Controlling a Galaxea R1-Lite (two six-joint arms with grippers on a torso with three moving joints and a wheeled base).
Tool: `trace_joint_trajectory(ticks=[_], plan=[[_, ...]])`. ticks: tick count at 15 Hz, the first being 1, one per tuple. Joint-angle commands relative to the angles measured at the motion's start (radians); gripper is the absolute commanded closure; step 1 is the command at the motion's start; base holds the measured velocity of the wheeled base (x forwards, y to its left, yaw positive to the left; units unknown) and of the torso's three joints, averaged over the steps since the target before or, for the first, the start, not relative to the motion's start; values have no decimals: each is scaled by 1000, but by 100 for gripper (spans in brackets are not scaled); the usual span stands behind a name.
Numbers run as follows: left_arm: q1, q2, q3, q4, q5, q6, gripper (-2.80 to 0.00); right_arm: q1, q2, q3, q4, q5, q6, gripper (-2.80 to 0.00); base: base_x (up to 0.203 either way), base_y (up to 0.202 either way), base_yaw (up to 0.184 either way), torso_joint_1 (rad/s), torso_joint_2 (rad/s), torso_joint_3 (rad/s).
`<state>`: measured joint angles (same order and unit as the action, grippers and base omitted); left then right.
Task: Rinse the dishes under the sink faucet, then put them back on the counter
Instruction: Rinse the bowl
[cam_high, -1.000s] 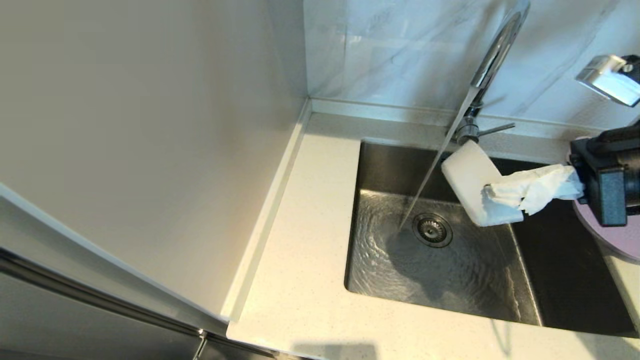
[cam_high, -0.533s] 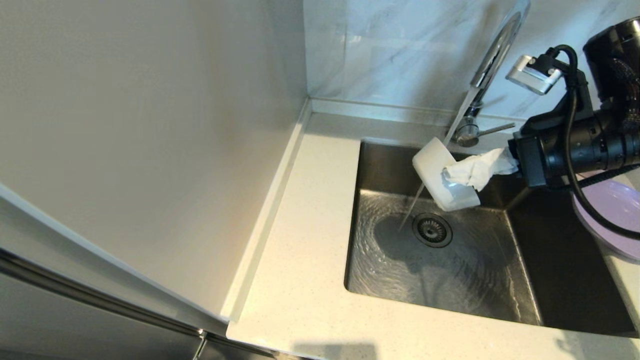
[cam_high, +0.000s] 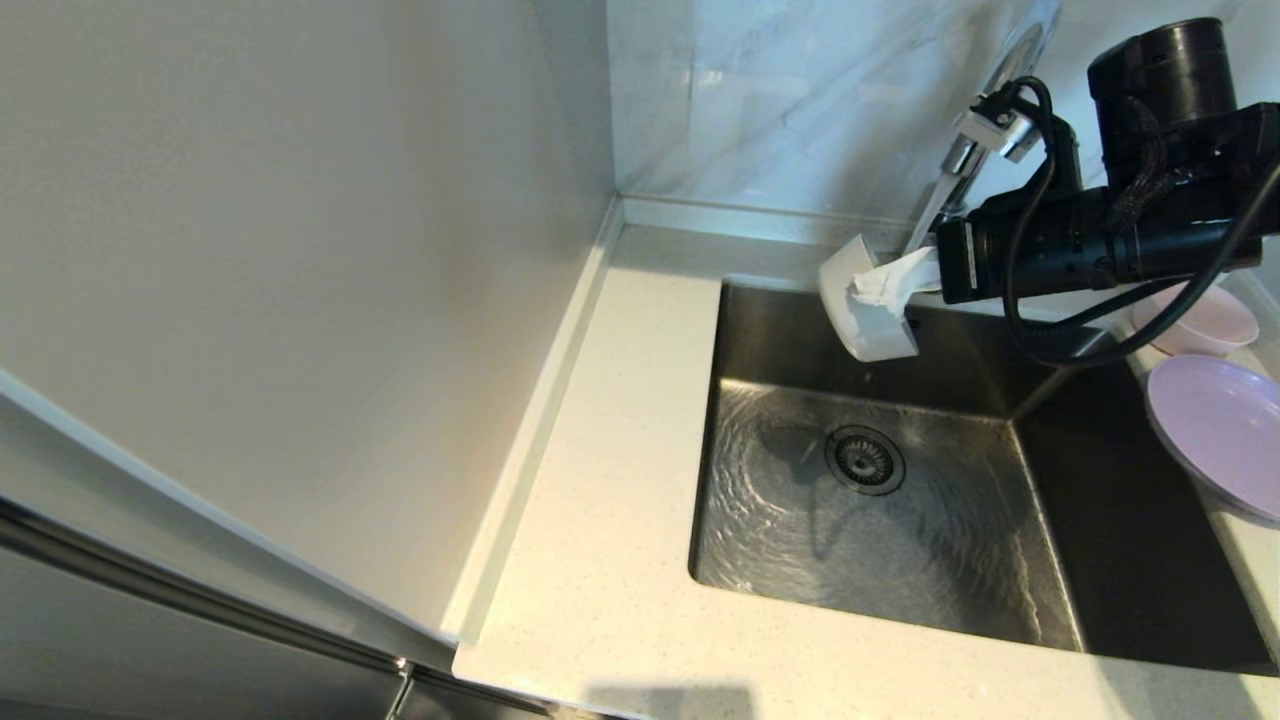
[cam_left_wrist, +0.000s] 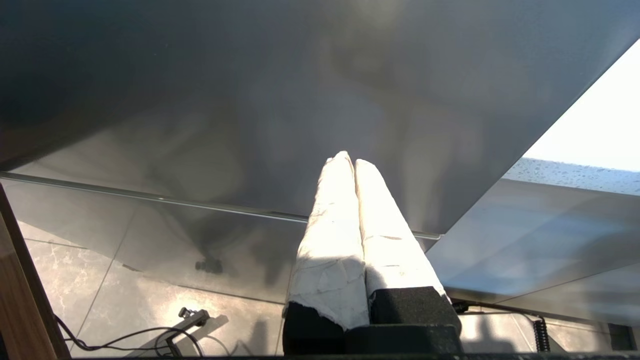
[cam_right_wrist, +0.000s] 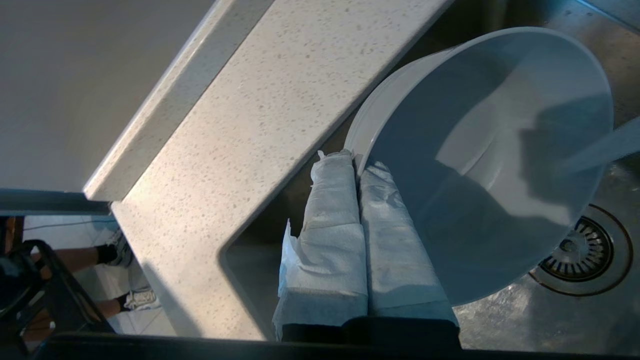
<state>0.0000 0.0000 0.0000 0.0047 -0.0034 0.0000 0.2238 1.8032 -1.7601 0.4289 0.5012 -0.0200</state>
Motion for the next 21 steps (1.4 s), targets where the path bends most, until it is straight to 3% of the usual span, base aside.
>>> trace_joint_trajectory(ticks=[1, 13, 16, 19, 21], plan=[[0, 0, 0, 0, -1, 0, 0, -23, 19, -19, 2, 0, 0, 0, 0, 0, 0, 0, 0, 0], [0, 0, 0, 0, 0, 0, 0, -229, -117, 106, 4, 79, 24, 0, 0, 0, 0, 0, 0, 0], [0, 0, 0, 0, 0, 0, 0, -244, -111, 98, -17, 79, 227, 0, 0, 0, 0, 0, 0, 0], [0, 0, 0, 0, 0, 0, 0, -263, -105, 94, -113, 88, 582, 0, 0, 0, 0, 0, 0, 0], [0, 0, 0, 0, -1, 0, 0, -294, -101, 99, -139, 146, 820, 0, 0, 0, 0, 0, 0, 0]])
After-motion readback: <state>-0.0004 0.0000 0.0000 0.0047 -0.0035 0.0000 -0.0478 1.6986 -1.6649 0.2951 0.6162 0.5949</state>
